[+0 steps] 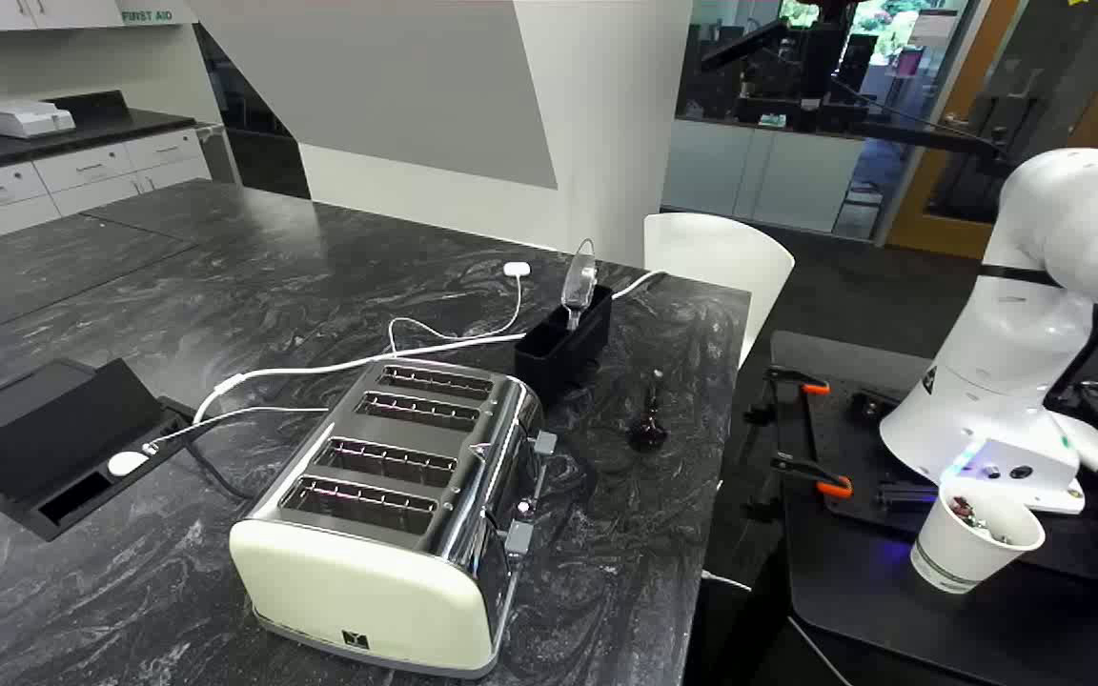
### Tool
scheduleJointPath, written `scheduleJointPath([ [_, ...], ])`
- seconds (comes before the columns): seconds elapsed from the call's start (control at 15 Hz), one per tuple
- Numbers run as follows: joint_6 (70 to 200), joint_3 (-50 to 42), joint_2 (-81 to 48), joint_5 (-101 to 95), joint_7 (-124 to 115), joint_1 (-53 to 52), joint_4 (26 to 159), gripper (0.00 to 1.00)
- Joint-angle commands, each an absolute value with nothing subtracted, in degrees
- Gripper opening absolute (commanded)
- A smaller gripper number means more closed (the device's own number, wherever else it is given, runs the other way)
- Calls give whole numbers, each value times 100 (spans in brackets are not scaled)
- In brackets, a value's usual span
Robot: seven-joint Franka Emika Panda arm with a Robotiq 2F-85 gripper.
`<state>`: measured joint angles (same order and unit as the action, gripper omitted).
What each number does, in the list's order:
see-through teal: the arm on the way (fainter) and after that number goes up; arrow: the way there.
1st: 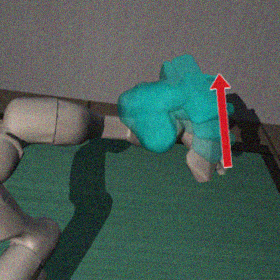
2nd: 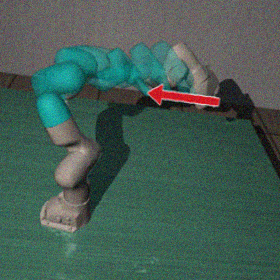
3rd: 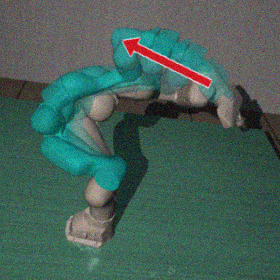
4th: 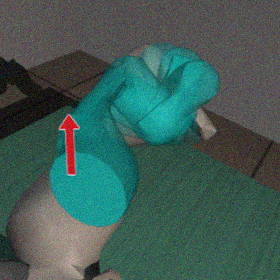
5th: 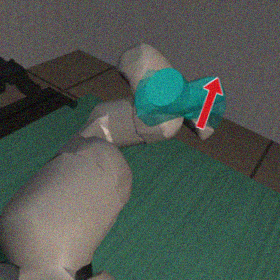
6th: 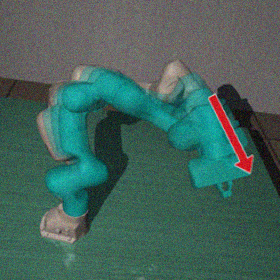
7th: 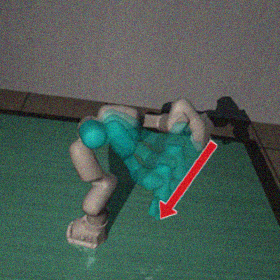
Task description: Push the left toaster lever down
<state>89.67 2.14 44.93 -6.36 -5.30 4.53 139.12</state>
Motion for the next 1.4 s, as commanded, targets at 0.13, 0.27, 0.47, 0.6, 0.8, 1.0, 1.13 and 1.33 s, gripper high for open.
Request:
scheduleJointPath([
  [0.13,8948,165,4484,-667,-571,378,13896,100],
  [0.27,9006,216,4447,-573,-579,298,13927,100],
  [0.47,9375,485,4344,-80,-705,-70,14143,100],
  [0.6,9866,696,4200,275,-726,-328,14309,100],
  [0.8,11229,1098,3727,533,-1032,-519,14565,100],
  [1.0,12712,1456,2944,540,-1431,-594,14684,100],
  [1.13,13401,1717,2397,392,-1852,-561,14665,100],
  [1.33,14088,2042,1625,126,-2528,-525,14534,100],
])
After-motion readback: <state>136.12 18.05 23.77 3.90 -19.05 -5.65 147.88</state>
